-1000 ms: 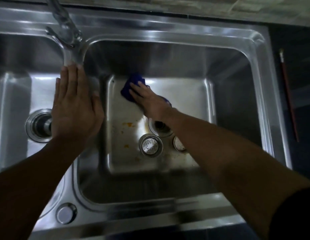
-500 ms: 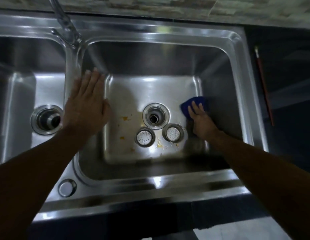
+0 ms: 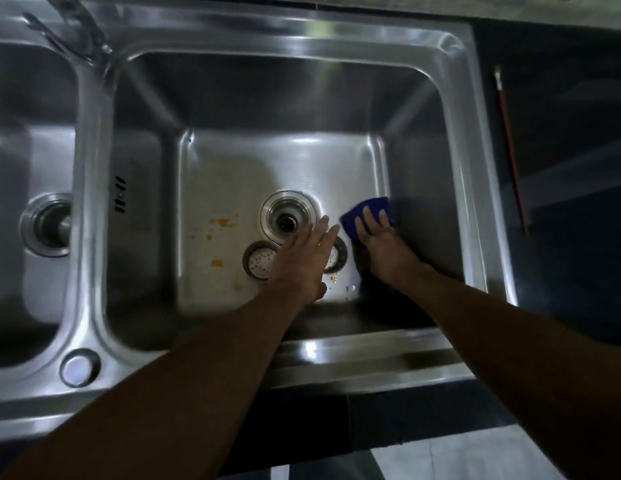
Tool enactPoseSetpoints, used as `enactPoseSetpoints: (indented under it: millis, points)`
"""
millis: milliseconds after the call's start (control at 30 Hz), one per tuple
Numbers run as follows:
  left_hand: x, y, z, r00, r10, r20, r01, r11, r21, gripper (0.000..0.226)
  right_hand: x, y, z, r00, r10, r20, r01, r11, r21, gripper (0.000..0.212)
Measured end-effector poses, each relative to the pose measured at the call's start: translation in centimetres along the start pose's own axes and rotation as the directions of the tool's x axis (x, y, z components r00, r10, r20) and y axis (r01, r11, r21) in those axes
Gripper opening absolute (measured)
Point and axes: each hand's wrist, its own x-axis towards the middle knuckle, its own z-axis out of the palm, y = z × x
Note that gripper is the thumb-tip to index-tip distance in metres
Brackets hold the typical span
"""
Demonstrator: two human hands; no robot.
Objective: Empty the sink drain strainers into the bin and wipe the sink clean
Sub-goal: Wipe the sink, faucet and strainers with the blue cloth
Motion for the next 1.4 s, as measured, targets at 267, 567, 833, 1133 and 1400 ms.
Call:
enactPoseSetpoints:
  millis: [267, 567, 833, 1133, 1400]
  points:
    - [1.2, -0.7, -0.8, 0.996, 0.009, -0.084, -0.028, 0.973, -0.230, 0.093, 2.2, 0.8, -2.1, 0.998, -0.027, -0.062, 0.031, 0.997, 0.069, 0.080]
    - [-0.2, -5.3, -8.2, 0.948, -0.105, -0.300, -0.011, 0.932, -0.363, 0.082, 0.5, -0.7, -1.2, 0.941, -0.303, 0.151, 0.325, 0.933, -0.154, 0.072]
    - [-0.9, -6.7, -7.6, 0.944, -0.127, -0.306, 0.000, 0.924, -0.383, 0.086, -0.7, -0.9, 0.6, 0.623, -0.712, 0.325, 0.781, 0.546, -0.303, 0.051]
    - [-0.3, -6.2, -5.8, 0.952, -0.148, -0.270, 0.036, 0.925, -0.378, 0.089, 0.2, -3.2, 0.4, 0.548, -0.777, 0.310, 0.836, 0.520, -0.174, 0.062]
    - [-0.3, -5.6, -5.6, 0.950, -0.145, -0.277, 0.036, 0.932, -0.361, 0.087, -0.9, -0.2, -0.2, 0.606, -0.773, 0.187, 0.783, 0.621, 0.031, 0.051]
